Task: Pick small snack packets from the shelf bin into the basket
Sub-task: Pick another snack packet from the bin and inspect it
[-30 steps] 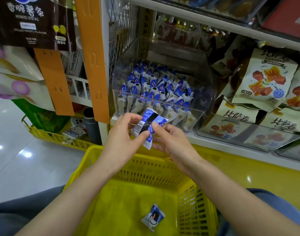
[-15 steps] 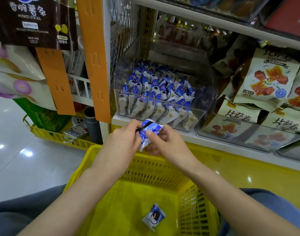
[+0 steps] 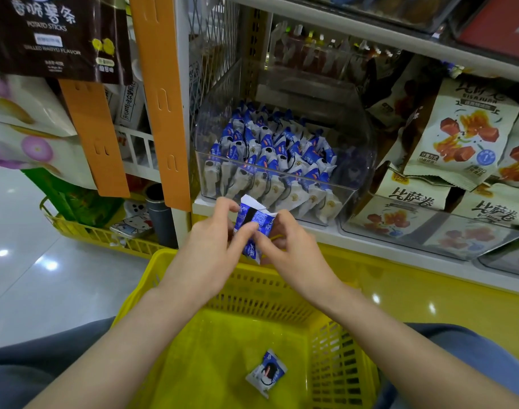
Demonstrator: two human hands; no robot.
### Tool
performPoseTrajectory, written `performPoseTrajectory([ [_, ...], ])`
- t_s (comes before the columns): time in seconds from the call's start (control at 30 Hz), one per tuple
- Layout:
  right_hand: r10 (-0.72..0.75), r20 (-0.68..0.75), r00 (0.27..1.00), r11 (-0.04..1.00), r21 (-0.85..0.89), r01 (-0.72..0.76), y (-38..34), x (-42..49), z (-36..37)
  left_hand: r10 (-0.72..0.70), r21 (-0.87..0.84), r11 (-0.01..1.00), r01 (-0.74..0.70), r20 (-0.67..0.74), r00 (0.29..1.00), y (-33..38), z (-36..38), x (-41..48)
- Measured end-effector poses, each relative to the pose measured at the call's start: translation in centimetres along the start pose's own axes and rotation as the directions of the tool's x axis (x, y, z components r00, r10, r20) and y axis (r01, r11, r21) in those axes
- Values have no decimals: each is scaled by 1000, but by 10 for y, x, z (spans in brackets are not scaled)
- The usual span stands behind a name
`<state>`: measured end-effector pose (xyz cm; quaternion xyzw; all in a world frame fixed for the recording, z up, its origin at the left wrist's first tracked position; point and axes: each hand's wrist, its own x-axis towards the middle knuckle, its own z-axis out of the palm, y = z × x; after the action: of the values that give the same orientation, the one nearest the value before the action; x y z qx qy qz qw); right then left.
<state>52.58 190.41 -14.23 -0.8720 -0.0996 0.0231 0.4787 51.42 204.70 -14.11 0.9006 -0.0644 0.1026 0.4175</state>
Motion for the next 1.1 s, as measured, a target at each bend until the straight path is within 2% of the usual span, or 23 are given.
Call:
performPoseTrajectory([
  [0.1, -49, -7, 999, 998, -45, 48, 1, -2, 0, -17, -27, 999, 18, 51, 999, -2, 0, 2],
  [0.23, -54, -12, 998, 998, 14, 54, 2, -1, 0, 23, -18, 1000, -22, 70, 997, -4, 0, 4],
  [0.4, -92, 11, 996, 996, 17, 92, 2, -3, 7, 60, 128, 990, -58, -13, 998, -5, -2, 3],
  [0.5, -136, 25, 990, 991, -3, 136, 1, -5, 8, 107, 159, 983, -94, -78, 991, -4, -2, 0],
  [0.6, -102, 5, 995, 994, 43, 102, 0, -1, 7, 88, 77, 994, -82, -87, 992, -4, -4, 4],
  [0.67, -51, -19, 999, 993, 110, 53, -1, 2, 5, 49, -35, 998, -51, -62, 997, 0, -4, 6],
  [0.73, -46, -50, 998, 993, 106, 51, 0, 4, 2, 1, -162, 987, -2, -2, 1000, 5, -2, 5],
  [0.8, -132, -63, 989, 989, -67, 128, 3, 2, -1, -46, -288, 955, 72, 99, 994, 9, 0, 2],
  [0.87, -263, -22, 965, 908, -344, 240, 3, 0, -1, -88, -353, 924, 148, 180, 980, 11, 3, 1],
  [0.93, -333, 15, 943, 834, -461, 302, 1, -1, -1, -114, -362, 917, 167, 162, 980, 12, 3, 2],
  [1.0, -326, 19, 945, 861, -408, 305, -3, -1, -2, -163, -378, 906, 192, 108, 981, 10, 1, 4],
  [1.1, -207, -27, 978, 970, -133, 202, -8, 2, -5, -229, -491, 840, 231, 66, 971, 8, -3, 9],
])
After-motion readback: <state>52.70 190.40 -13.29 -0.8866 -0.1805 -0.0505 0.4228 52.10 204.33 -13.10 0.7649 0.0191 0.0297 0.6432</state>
